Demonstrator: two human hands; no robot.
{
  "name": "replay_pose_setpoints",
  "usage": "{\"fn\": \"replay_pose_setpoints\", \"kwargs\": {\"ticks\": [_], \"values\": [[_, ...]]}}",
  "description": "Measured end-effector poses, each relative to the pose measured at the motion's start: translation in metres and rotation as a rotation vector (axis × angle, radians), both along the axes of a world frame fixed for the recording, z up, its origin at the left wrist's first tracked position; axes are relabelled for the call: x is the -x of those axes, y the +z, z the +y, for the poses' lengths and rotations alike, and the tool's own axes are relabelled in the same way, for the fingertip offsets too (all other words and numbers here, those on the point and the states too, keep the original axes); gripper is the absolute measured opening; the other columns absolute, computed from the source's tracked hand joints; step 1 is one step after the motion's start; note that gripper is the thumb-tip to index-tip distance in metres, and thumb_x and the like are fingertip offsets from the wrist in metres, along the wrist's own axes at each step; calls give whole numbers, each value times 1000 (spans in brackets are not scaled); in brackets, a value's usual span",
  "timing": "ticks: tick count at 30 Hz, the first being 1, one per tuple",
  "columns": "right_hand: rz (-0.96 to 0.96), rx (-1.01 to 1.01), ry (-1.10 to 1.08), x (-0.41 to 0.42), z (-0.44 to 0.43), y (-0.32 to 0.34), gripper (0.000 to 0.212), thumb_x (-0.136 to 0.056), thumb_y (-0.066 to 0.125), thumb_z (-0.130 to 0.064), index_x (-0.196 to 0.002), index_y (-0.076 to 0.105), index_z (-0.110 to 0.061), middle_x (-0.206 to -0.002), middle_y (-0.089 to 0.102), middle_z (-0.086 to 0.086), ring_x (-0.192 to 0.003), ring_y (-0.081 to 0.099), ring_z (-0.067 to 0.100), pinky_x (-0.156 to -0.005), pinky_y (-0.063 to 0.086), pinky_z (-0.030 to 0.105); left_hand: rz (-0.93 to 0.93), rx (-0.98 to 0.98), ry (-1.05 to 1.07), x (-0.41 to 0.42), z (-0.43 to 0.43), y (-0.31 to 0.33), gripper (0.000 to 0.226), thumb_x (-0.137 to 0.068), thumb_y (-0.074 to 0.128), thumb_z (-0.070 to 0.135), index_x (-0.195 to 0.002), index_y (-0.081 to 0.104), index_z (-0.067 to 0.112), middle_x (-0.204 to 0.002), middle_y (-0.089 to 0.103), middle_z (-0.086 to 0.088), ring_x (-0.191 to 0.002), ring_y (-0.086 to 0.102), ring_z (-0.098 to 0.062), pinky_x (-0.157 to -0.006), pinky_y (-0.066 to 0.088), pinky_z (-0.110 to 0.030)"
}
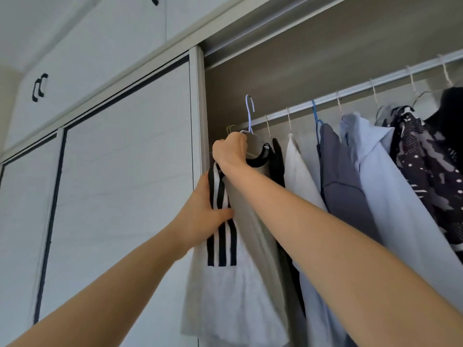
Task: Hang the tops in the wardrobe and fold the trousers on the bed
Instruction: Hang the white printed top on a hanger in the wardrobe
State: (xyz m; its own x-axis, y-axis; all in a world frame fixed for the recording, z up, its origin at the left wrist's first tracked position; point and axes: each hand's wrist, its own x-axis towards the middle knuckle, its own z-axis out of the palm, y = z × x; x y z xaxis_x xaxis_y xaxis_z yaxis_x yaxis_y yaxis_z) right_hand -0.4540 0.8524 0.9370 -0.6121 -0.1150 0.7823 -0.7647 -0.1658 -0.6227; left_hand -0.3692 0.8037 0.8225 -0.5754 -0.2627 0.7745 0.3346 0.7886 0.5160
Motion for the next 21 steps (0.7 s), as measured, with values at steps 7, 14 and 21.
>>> {"fn": "replay_pose_setpoints", "kwargs": {"ticks": [7, 14, 21], "values": [[34, -99, -165, 27, -17, 11, 52, -88, 57, -9, -135, 40, 7, -138, 40, 20, -126, 42, 32, -101, 43, 51, 206, -38, 73, 60, 7, -11, 82, -91, 52, -2, -156, 11, 25, -98, 42, 33, -73, 47, 34, -56, 37, 5], [146, -158, -212, 66, -36, 26, 54, -87, 59, -13, -135, 41, 7, -134, 45, 21, -123, 45, 32, -96, 47, 51, 296, -167, 70, 108, -1, 2, 76, -96, 46, -2, -156, 11, 30, -116, 51, 20, -83, 49, 18, -62, 42, -1], [177, -181, -183, 99, -78, 37, 57, -93, 55, -22, -135, 34, 11, -135, 43, 21, -126, 40, 31, -99, 44, 50, 493, -248, 166, 146, -17, 17, 57, -98, 41, -7, -151, 28, 11, -143, 48, -14, -123, 53, -21, -99, 46, -26]]}}
